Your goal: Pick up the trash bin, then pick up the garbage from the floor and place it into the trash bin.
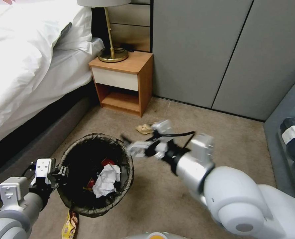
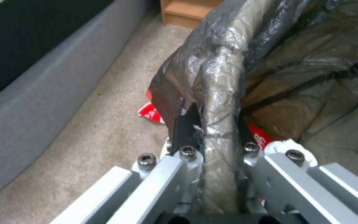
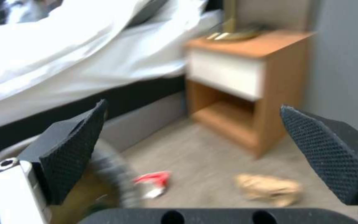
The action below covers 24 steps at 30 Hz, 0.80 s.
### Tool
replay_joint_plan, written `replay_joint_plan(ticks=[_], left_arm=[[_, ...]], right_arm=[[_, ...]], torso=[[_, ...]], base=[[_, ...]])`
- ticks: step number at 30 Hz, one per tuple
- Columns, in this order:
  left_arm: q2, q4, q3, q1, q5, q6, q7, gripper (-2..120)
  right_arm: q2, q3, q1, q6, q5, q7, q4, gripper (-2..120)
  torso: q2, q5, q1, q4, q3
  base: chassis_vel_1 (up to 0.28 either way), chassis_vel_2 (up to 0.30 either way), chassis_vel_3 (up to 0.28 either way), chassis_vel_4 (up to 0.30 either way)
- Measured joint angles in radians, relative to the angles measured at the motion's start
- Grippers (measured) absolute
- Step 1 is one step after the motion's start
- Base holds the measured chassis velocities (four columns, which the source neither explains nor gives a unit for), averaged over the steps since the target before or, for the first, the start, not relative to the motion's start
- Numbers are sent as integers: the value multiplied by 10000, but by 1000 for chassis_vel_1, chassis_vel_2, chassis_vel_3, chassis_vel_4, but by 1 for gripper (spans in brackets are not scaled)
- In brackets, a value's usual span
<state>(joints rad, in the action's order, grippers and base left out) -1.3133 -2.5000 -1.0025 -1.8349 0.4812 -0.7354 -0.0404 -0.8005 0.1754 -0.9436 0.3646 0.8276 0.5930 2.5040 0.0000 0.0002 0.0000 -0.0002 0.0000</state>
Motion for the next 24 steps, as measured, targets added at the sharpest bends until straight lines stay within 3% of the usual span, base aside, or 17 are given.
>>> replay_joint_plan(ticks=[2,4,5,7,9,15,19,24], left_arm=[[-21,0,0,10,22,0,-18,1],[-31,0,0,10,26,0,-21,1],[-76,0,0,6,33,0,-27,1],[-125,0,2,-10,36,0,-33,1],[-138,0,3,-17,36,0,-37,1],[-173,0,21,-4,-25,0,-64,1],[-240,0,39,-19,-116,0,-91,1],[-366,0,82,-9,-304,0,-122,1]], right_arm=[[-18,-1063,-1258,-505,-1248,-367,-133,100],[-54,-1351,-1587,-627,-1552,-462,-173,100],[-264,-2252,-2647,-1007,-2434,-795,-308,100],[-541,-3065,-3612,-1380,-3108,-1037,-438,100],[-656,-3333,-3902,-1498,-3316,-1094,-473,100],[-1646,-5511,-5794,-1961,-4558,-1725,-528,100],[-2034,-6138,-6406,-2085,-4894,-2101,-527,100],[-3045,-6719,-7549,-2336,-5725,-2684,-426,100]], torso=[[0,0,0,1,0],[0,0,0,0,0],[0,-1,0,2,0],[0,-1,0,1,0],[0,-1,0,1,0],[0,-2,0,2,-1],[0,-2,0,2,0],[0,-3,0,4,-1]], base=[[0,0,0,0],[0,0,0,0],[0,0,0,0],[0,0,0,0],[0,0,0,0],[0,0,0,0],[0,0,0,0],[0,0,0,0]])
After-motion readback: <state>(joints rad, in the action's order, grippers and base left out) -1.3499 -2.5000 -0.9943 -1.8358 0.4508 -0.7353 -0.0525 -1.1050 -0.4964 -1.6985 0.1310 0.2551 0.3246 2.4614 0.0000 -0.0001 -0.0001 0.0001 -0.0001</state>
